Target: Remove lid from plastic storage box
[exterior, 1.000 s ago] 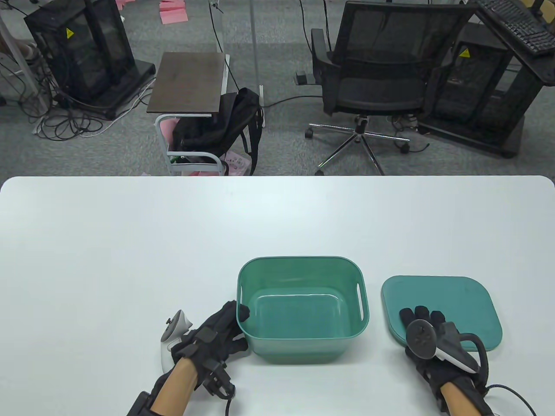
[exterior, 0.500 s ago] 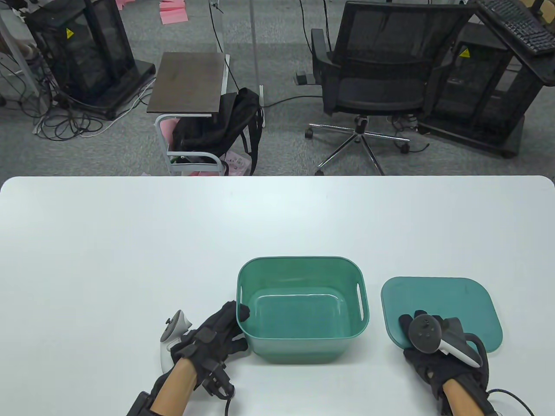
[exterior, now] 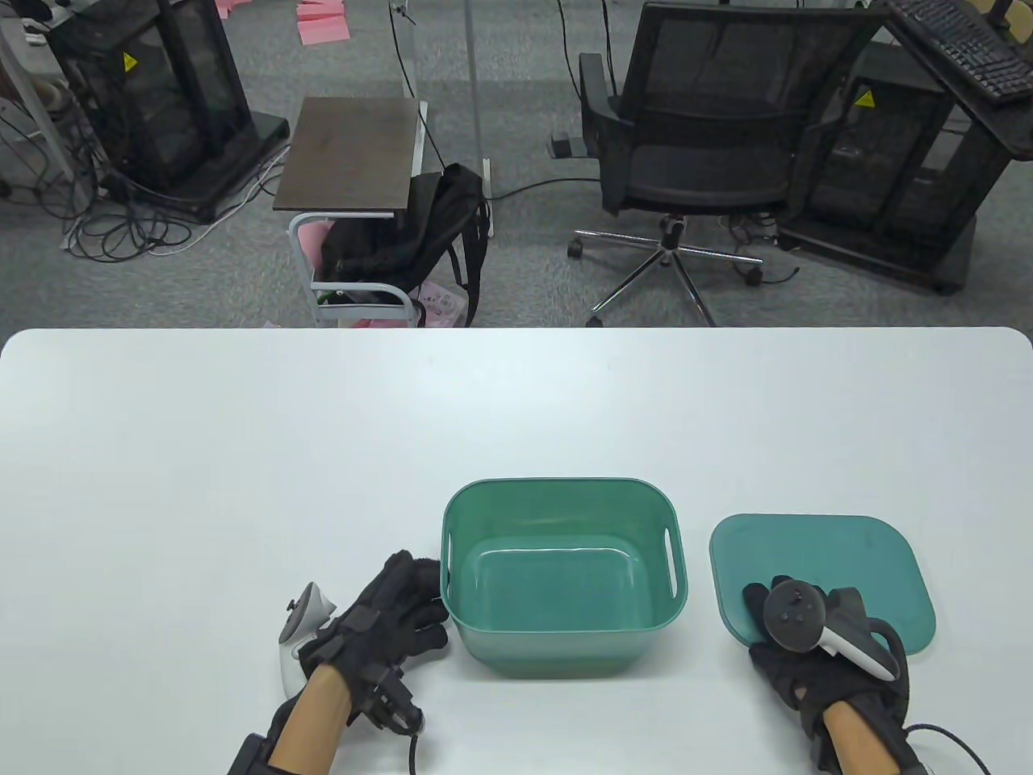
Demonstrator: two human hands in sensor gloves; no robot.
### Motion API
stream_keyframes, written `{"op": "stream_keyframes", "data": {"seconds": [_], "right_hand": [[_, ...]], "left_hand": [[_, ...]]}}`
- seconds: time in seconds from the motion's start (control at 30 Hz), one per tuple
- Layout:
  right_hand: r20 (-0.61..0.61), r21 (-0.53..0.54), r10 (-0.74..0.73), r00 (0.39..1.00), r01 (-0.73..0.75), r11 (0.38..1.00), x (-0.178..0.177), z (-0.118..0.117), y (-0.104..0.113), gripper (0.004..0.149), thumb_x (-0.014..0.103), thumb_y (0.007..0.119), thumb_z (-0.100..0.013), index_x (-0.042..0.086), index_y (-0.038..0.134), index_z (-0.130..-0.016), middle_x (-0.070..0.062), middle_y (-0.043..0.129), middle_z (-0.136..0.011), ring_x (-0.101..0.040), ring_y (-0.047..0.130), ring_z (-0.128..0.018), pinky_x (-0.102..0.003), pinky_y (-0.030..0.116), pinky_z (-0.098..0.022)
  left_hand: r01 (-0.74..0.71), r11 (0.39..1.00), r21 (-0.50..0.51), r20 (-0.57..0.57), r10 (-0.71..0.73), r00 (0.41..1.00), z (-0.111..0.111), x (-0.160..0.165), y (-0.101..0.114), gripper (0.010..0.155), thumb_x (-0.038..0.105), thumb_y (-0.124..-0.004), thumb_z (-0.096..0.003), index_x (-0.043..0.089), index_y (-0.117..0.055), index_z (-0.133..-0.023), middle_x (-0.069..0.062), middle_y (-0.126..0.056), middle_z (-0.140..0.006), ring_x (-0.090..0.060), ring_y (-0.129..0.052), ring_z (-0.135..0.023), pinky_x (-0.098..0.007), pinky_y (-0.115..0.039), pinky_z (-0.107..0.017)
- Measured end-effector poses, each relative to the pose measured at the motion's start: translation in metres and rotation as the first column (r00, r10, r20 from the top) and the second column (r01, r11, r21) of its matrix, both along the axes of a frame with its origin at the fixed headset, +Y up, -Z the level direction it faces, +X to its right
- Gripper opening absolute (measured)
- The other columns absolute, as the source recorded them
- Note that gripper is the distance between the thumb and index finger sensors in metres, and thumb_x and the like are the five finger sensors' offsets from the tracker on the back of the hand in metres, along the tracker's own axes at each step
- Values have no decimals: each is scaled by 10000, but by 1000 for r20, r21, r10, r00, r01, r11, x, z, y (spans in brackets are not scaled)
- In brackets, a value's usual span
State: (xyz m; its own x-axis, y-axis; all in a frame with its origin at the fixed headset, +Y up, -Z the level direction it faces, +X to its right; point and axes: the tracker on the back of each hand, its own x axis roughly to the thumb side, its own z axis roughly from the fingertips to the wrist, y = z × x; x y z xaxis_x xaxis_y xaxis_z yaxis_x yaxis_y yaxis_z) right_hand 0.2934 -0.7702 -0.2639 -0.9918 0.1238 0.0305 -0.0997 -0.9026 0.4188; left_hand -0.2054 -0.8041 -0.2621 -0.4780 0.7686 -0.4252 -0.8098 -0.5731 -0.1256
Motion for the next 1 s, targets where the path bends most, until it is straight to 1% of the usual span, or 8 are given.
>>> {"op": "stream_keyframes", "data": {"seconds": [0.2,0.33,0.5,0.63,0.67,0.8,0.9,1.0], "right_hand": [[18,126,-69,997,66,990,-2,-2,22,694,459,709,-604,214,353,-1146,-182,320,-1187,-519,380,-1036,-715,489,-677],[0,274,-227,974,218,937,-13,-1,59,661,473,688,-610,216,400,-1147,-187,338,-1191,-519,388,-1037,-712,486,-679],[-108,462,-330,938,342,819,-40,5,113,645,501,660,-616,225,426,-1149,-185,354,-1198,-519,395,-1041,-710,486,-681],[-235,564,-387,892,449,693,-68,15,139,652,540,645,-611,236,443,-1150,-178,361,-1204,-517,389,-1047,-716,480,-681],[-269,584,-395,879,475,659,-78,18,142,658,554,639,-608,239,442,-1152,-177,357,-1206,-517,378,-1050,-715,473,-685],[-348,648,-354,868,496,579,-104,28,142,710,634,597,-588,257,418,-1162,-165,328,-1220,-512,338,-1066,-728,427,-691],[-374,694,-295,879,477,539,-117,32,131,762,688,562,-570,266,365,-1173,-164,295,-1226,-514,294,-1071,-743,379,-686],[-385,702,-245,890,454,548,-123,32,117,783,713,529,-558,261,362,-1176,-179,263,-1224,-523,252,-1064,-753,336,-675]], "left_hand": [[105,988,115,-82,-96,992,-5,-13,20,688,552,-542,-611,47,-583,-1077,-330,-234,-1125,-611,-258,-945,-699,-382,-631],[243,936,256,-165,-205,965,-2,-14,54,702,549,-570,-602,46,-573,-1092,-324,-245,-1130,-607,-253,-952,-698,-369,-638],[382,811,442,-248,-299,921,2,1,101,708,543,-611,-598,75,-565,-1126,-305,-249,-1144,-593,-214,-966,-703,-308,-646],[548,632,548,-350,-423,836,11,20,131,706,545,-662,-586,144,-557,-1158,-258,-253,-1173,-562,-172,-994,-705,-222,-653],[605,562,565,-383,-471,795,14,27,137,706,549,-672,-582,158,-565,-1159,-241,-259,-1181,-552,-168,-1002,-703,-207,-654],[727,345,593,-478,-576,663,22,48,147,727,601,-696,-568,245,-545,-1184,-182,-232,-1210,-506,-113,-1037,-692,-139,-659],[825,127,551,-578,-655,487,25,57,146,792,694,-700,-539,329,-477,-1206,-119,-175,-1228,-462,-61,-1057,-682,-77,-660],[861,-57,506,-628,-709,322,27,61,143,860,798,-663,-511,390,-388,-1217,-64,-103,-1236,-436,3,-1060,-675,-34,-654]]}}
